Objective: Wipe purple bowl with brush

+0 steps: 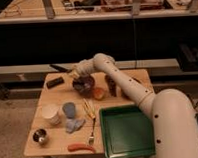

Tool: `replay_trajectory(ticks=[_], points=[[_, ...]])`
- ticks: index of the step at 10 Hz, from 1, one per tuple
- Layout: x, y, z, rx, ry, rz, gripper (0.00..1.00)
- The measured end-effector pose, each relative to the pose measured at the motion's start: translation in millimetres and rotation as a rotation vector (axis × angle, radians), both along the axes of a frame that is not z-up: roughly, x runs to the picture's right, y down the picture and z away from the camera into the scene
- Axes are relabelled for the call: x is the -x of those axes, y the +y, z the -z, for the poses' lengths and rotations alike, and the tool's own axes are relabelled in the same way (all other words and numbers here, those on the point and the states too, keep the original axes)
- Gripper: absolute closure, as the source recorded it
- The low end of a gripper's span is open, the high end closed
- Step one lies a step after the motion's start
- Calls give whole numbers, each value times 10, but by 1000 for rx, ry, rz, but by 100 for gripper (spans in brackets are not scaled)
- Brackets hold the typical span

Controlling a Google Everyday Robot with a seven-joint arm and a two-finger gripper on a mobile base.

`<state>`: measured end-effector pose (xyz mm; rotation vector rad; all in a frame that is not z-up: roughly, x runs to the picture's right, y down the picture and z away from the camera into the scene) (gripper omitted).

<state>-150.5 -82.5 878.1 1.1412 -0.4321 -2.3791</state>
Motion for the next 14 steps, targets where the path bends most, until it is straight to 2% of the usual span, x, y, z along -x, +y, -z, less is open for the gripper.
replay_trajectory(ticks=[3, 6, 10, 12, 14], points=[[-344, -17, 5, -9, 63, -29, 100], [-462, -70, -72, -26, 109, -31, 100], [-416, -185, -313, -41, 131, -21, 100], [-406, -274, -497, -41, 135, -27, 100], [-275, -281, -530, -45, 123, -21, 100]])
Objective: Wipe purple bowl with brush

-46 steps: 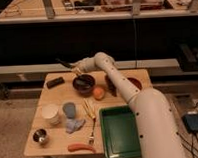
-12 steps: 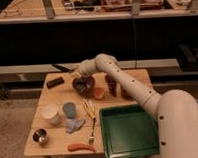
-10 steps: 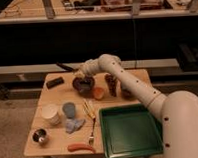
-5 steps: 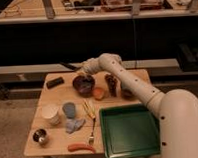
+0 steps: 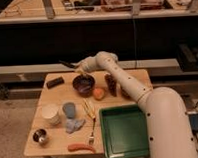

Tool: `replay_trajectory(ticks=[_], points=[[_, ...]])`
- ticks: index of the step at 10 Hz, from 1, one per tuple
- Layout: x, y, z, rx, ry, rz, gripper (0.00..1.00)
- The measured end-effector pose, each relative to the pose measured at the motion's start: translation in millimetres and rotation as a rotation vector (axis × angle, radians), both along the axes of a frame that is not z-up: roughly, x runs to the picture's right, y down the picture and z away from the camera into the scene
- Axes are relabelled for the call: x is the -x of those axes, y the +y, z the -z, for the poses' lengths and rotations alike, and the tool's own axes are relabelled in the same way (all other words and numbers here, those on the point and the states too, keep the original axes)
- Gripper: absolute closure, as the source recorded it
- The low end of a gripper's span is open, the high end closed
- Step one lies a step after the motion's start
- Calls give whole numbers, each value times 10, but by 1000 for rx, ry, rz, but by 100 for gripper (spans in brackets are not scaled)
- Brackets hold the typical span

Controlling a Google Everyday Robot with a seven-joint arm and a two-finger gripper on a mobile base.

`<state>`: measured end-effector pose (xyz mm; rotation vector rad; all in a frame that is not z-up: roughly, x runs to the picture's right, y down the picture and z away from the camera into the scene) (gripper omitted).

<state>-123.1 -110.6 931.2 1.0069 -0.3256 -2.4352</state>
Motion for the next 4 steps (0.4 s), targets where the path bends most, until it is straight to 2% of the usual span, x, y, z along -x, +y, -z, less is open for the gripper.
replay_trajectory(ticks=[4], points=[[449, 86, 75, -2, -63, 36, 100]])
